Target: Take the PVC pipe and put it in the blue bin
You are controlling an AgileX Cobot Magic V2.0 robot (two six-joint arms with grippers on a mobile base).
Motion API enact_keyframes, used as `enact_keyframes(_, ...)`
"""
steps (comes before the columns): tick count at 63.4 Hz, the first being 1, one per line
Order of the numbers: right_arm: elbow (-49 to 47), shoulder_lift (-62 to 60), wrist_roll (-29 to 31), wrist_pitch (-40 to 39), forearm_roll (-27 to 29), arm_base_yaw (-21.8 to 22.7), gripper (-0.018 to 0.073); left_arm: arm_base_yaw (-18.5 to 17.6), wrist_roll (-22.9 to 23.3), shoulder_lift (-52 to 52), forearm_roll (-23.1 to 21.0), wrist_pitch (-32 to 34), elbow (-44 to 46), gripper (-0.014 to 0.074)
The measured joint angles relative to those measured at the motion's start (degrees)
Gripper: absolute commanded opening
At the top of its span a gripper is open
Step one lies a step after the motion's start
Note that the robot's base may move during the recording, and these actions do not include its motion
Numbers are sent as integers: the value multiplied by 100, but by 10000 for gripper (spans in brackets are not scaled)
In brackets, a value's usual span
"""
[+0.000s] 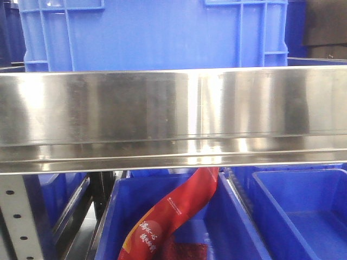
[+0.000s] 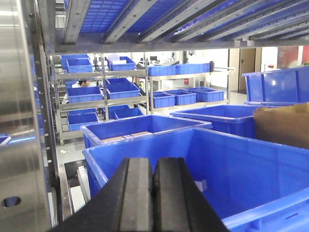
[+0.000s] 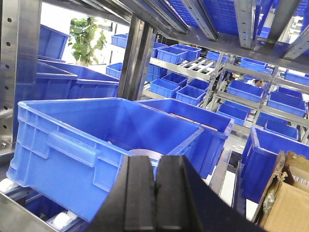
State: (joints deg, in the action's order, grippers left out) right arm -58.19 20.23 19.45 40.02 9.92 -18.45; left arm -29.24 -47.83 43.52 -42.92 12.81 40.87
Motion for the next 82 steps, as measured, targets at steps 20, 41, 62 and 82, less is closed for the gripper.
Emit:
enact_keyframes(20, 0, 0, 0, 0, 0, 0, -162, 0, 0, -372, 88, -12, 0, -111)
enact_keyframes(41, 0, 0, 0, 0, 0, 0, -162, 348, 0, -773, 884, -515, -13, -111)
enact_keyframes(62, 0, 0, 0, 0, -11, 0, -162, 372, 0, -1283, 1156, -800, -13, -111)
enact_keyframes(82, 0, 0, 0, 0, -11, 0, -162, 372, 1249, -1603, 2046, -1147, -13, -111)
